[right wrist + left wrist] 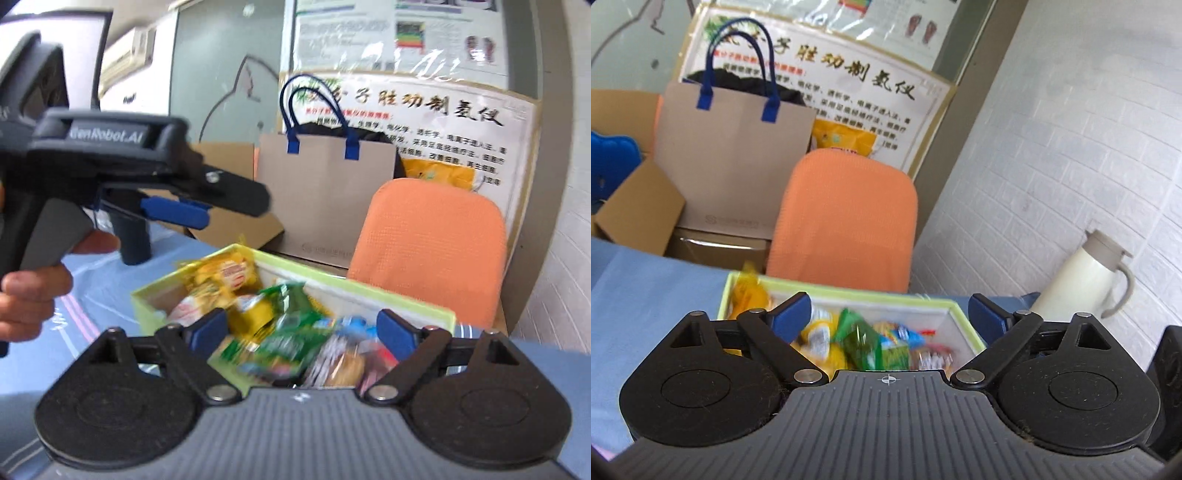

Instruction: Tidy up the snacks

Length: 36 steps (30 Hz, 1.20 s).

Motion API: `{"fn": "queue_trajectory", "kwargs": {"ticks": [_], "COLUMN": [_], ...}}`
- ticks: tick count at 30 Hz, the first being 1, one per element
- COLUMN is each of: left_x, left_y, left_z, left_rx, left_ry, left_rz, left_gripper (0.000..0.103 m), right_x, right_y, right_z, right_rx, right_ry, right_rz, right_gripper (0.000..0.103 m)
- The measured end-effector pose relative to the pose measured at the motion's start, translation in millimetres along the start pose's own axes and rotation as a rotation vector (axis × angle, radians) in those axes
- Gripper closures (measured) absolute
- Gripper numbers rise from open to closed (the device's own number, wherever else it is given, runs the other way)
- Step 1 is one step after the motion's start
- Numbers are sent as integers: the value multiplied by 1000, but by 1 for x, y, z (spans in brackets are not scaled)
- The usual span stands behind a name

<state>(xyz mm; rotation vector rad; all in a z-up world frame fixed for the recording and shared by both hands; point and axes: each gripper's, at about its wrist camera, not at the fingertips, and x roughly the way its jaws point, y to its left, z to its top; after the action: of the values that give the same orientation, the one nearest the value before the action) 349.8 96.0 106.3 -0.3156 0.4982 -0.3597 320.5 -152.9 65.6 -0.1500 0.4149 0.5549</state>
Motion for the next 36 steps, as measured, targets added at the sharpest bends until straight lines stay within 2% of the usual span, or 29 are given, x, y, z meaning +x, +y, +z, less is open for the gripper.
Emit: {"fn": "queue_trajectory", "kwargs": {"ticks": [3,5,9,12,16,22,31,36], "left_x": [-26,-39,-63,-74,-77,-78,-87,-115], "left_y": [-6,-9,-13,-20,-28,-41,-42,-52], "left_z": [-34,-59,-106,-129,-143,-157,-168,-172], "left_rx": [-16,-35,-81,-75,-59,-10,-29,-1], "left_ry": [-14,7,23,31,69,109,113,80], "left_rz": [48,100,198,265,282,290,305,302], "left_gripper": [18,17,16,13,16,17,16,17], "right_x": [-27,-43,-61,-72,-84,-102,-124,-138], "right_y": [13,23,31,36,45,63,80,93], "right_z": [-26,-45,-76,-95,-108,-111,-120,-126], "right_rx": [50,90,203,296,390,397,363,355], "right_ry": [1,22,77,84,68,86,125,127], "right_rz": [-41,-72,-130,-192,-274,-389,-439,-460], "right_gripper": [11,11,11,11,11,11,11,11]}}
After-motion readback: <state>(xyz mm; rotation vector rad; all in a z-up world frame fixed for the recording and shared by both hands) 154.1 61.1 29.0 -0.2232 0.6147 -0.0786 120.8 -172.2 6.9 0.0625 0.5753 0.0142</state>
